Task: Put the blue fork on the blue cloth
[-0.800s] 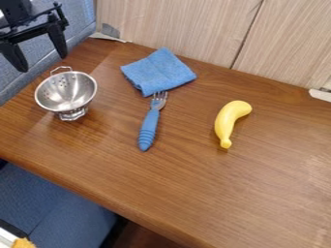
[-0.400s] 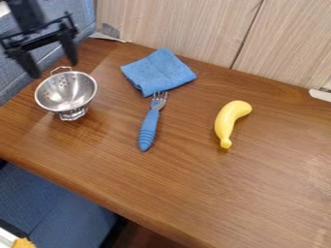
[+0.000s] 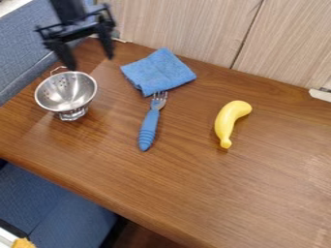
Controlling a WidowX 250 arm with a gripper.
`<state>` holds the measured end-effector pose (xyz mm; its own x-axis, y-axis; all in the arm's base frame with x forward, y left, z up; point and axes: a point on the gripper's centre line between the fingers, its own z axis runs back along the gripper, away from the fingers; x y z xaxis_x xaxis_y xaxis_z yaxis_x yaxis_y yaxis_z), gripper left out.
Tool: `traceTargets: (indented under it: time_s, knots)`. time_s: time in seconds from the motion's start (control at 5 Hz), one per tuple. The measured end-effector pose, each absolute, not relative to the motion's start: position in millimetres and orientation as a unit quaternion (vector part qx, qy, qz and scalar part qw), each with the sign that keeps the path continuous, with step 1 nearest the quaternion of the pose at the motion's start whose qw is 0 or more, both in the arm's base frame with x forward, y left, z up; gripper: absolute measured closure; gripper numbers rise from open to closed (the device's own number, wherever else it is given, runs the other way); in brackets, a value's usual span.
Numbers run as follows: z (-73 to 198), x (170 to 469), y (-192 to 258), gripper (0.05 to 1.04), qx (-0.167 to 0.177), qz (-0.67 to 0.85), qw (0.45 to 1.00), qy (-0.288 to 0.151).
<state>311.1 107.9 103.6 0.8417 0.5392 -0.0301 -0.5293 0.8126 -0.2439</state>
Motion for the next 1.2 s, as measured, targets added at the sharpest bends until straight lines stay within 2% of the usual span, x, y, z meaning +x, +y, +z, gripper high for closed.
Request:
traceTargets:
  time_s: [0.2, 0.6, 0.8, 1.0, 1.2]
  knots:
    - [93, 318, 83, 0.082, -0.124, 0.232, 0.964, -0.028]
    - [32, 331, 59, 0.082, -0.083, 0.161, 0.983, -0.029]
    - [21, 331, 50, 0.082, -0.074, 0.139, 0.987, -0.041]
    - [0, 329, 45, 0.082, -0.068, 0.134, 0.988, -0.02]
    - [-4, 332, 45, 0.128, -0.068, 0.149, 0.986, -0.015]
